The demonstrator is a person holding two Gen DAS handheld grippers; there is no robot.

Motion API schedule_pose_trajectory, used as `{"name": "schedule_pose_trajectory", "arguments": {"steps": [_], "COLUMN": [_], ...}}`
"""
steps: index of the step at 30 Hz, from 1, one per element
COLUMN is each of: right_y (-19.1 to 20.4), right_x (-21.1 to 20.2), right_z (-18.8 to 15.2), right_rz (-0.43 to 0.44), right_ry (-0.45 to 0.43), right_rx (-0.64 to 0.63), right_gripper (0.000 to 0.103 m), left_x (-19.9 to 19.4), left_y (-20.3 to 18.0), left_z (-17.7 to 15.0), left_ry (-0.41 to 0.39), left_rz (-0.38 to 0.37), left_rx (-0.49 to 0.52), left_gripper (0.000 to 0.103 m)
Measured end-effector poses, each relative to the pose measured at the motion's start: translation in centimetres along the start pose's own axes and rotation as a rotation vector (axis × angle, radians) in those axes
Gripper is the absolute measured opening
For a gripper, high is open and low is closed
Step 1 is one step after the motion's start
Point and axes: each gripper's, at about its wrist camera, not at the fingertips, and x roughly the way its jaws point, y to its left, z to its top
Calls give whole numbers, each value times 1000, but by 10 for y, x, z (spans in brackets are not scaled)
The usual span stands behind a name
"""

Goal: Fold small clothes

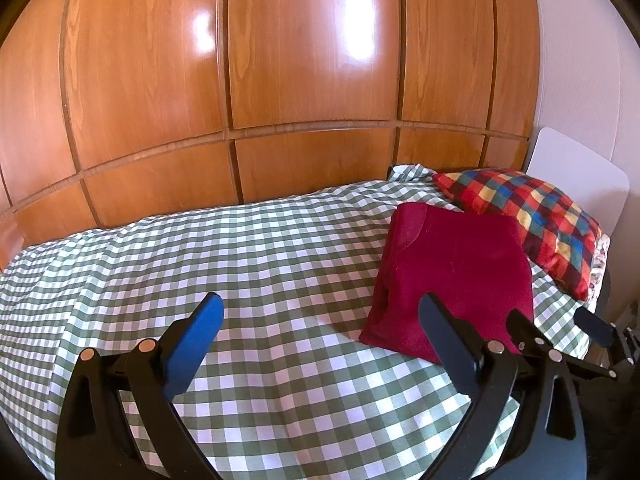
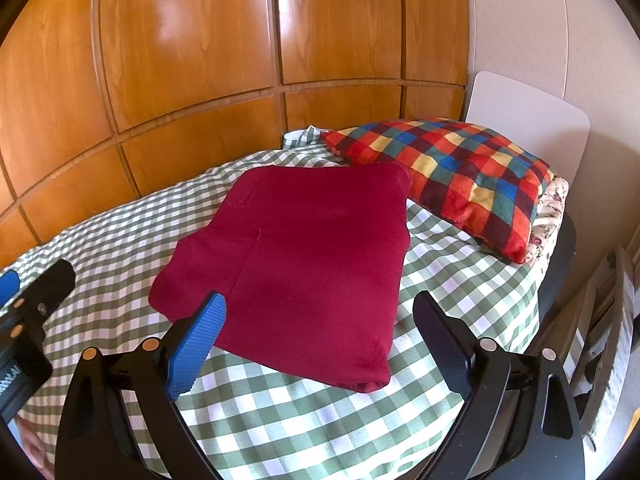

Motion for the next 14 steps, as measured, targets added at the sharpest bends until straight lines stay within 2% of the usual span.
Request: {"name": "schedule_pose_trajectory", "arguments": {"steps": [14], "right_y": [-22], "right_x": [4], "right_z": [13], "right_rz": [-59], "right_ry": [-20], "right_rx": [45], "right_gripper": [94], "left_x": [14], "left_y": [1], "left_z": [-8], "left_ry": [49], "left_rz": [27], "left_rx": [10], "left_gripper": [100]}}
